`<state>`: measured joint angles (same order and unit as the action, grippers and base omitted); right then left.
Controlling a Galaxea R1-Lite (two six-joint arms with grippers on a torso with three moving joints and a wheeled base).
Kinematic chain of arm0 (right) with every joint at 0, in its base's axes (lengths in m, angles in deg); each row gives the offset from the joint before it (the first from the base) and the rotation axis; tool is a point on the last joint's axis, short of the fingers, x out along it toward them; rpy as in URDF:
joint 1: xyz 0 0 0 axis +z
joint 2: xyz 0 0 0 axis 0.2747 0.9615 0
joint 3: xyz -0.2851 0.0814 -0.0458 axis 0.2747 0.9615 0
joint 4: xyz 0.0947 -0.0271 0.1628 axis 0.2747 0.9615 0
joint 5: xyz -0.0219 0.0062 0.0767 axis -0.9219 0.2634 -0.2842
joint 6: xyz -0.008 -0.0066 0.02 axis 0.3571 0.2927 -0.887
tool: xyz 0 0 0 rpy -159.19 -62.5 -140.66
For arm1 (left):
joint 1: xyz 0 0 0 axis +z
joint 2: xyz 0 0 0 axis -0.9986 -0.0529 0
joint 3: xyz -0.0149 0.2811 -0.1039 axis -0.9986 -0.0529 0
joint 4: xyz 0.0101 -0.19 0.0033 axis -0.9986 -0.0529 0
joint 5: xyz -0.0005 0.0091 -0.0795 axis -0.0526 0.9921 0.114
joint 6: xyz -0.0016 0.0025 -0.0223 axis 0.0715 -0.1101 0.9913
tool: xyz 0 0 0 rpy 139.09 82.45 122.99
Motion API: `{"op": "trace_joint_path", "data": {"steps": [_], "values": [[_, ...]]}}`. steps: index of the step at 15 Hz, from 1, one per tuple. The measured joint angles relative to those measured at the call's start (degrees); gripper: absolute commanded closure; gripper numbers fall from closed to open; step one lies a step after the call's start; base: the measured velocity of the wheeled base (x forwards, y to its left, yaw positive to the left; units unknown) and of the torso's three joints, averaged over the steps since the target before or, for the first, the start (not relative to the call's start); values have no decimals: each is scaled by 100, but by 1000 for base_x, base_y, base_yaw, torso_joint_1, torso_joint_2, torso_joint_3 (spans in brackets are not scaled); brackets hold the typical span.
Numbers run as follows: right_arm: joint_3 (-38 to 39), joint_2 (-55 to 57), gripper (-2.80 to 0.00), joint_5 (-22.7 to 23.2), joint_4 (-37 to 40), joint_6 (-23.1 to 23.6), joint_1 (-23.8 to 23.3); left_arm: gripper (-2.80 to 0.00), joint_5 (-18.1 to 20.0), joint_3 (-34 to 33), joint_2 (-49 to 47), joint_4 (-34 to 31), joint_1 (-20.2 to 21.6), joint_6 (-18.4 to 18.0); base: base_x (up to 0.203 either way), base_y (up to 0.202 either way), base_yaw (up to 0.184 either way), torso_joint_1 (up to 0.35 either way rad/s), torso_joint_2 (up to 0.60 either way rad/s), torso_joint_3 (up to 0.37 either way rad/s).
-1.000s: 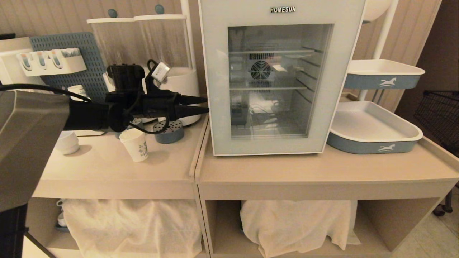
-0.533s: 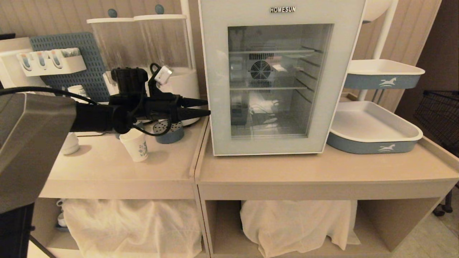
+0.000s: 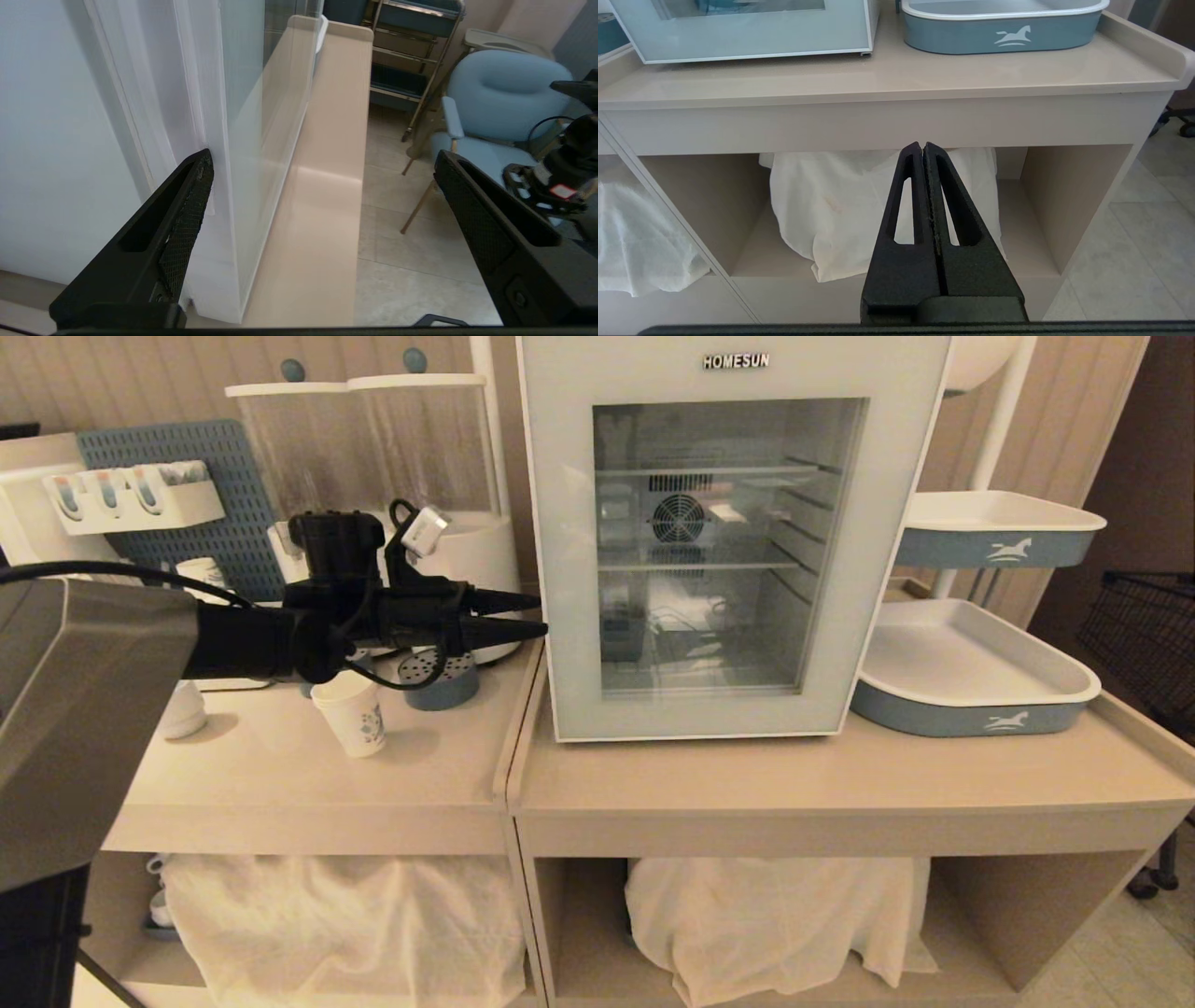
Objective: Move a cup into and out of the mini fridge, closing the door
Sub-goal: Open the freezer door
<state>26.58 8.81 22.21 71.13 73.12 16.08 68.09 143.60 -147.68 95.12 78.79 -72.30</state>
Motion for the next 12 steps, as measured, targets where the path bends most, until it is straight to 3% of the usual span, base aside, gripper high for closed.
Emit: {"op": "trace_joint_path", "data": {"steps": [12], "values": [[0, 0, 0, -1, 11, 2, 0, -280, 385, -127, 34, -31, -24, 99, 0, 0, 0, 0, 0, 0]]}}
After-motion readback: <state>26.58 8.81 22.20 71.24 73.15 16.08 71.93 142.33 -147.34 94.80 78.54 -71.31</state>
